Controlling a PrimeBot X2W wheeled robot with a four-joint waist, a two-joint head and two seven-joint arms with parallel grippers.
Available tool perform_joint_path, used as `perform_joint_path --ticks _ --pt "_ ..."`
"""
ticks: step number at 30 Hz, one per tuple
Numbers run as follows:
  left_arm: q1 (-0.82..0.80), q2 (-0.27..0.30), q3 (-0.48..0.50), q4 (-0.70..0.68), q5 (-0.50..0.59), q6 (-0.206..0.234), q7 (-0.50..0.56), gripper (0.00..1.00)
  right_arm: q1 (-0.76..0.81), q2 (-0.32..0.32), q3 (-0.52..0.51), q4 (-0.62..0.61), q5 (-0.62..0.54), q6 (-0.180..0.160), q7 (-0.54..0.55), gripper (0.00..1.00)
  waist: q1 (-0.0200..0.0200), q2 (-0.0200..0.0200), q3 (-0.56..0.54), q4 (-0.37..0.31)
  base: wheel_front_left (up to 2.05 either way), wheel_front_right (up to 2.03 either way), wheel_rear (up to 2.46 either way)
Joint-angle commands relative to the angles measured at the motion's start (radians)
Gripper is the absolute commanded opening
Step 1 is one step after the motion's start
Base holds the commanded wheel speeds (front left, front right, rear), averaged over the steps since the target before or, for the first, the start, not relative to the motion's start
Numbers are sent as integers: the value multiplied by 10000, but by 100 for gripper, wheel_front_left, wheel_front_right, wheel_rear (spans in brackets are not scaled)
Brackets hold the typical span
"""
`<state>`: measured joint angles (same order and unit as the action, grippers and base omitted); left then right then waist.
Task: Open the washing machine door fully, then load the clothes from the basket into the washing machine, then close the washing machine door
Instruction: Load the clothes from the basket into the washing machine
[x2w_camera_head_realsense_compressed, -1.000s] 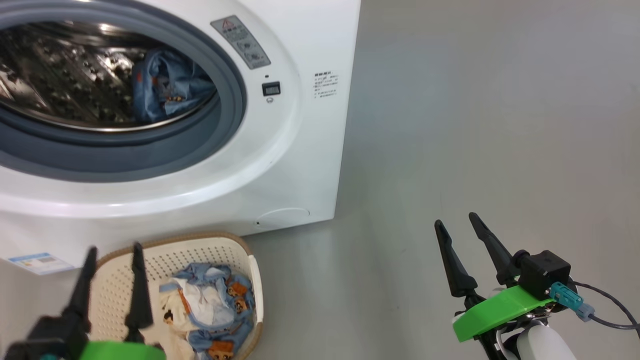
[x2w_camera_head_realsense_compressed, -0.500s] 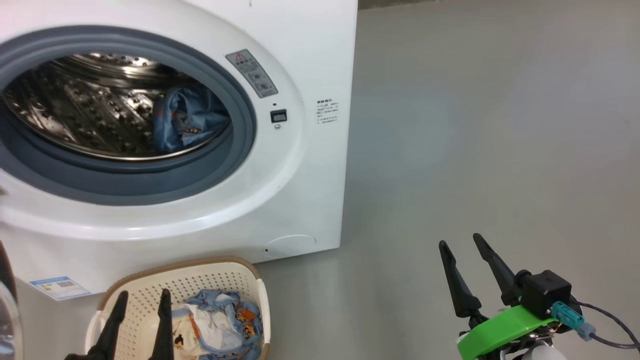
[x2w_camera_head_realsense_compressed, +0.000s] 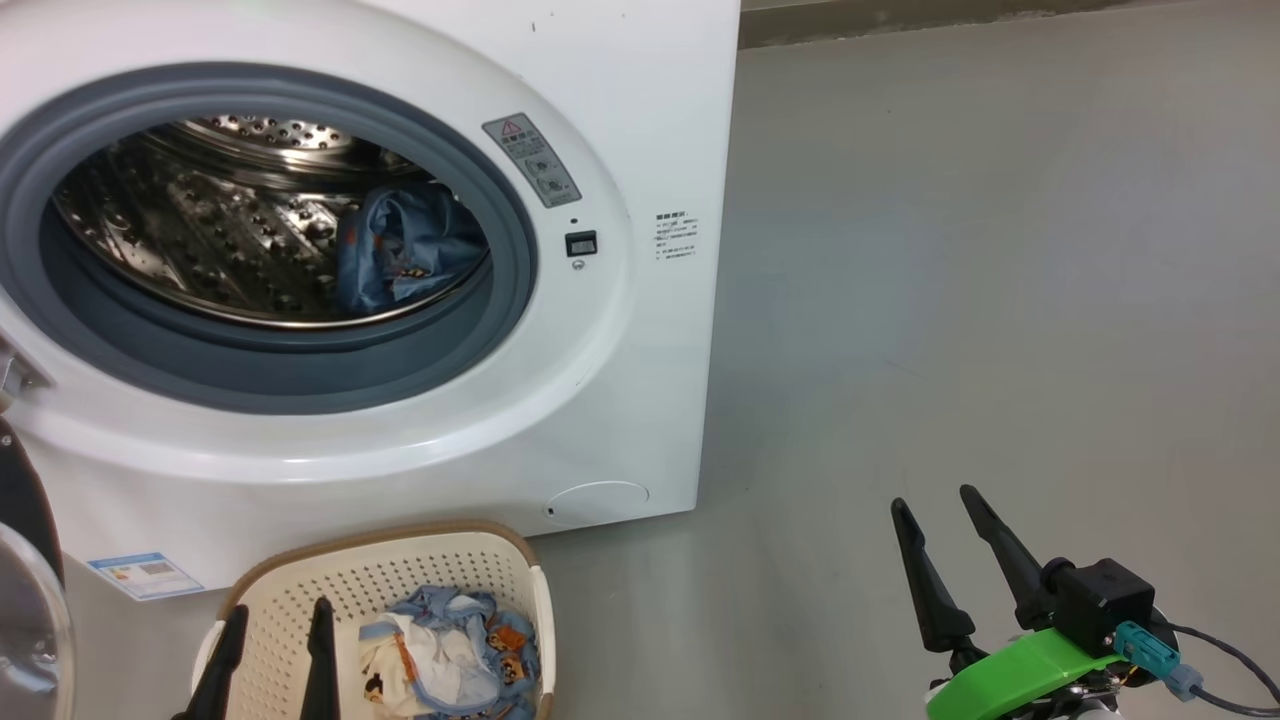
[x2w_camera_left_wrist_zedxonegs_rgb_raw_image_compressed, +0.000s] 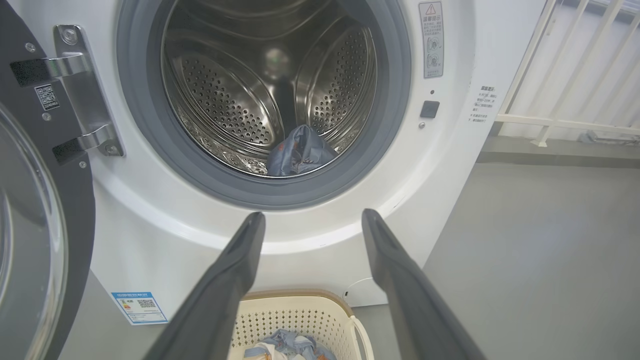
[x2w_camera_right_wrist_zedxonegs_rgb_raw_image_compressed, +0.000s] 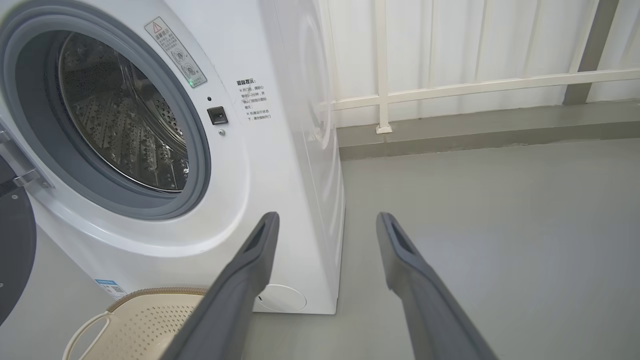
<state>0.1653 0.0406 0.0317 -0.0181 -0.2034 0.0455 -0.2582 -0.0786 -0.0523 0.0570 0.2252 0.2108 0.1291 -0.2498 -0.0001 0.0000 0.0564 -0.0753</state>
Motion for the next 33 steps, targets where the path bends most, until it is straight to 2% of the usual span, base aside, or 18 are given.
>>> perform_joint_path --ticks 1,16,33 --pt "-113 97 329 -292 -85 103 -36 100 0 -31 233 -283 -145 16 -120 100 1 0 6 34 0 0 0" --pt "-82 97 402 -333 -136 371 -36 100 12 -27 247 -316 -191 16 -120 100 1 0 24 199 0 0 0" --pt "-272 97 581 -251 -208 444 -36 100 -14 -21 230 -375 -224 16 -120 100 1 0 371 148 0 0 0"
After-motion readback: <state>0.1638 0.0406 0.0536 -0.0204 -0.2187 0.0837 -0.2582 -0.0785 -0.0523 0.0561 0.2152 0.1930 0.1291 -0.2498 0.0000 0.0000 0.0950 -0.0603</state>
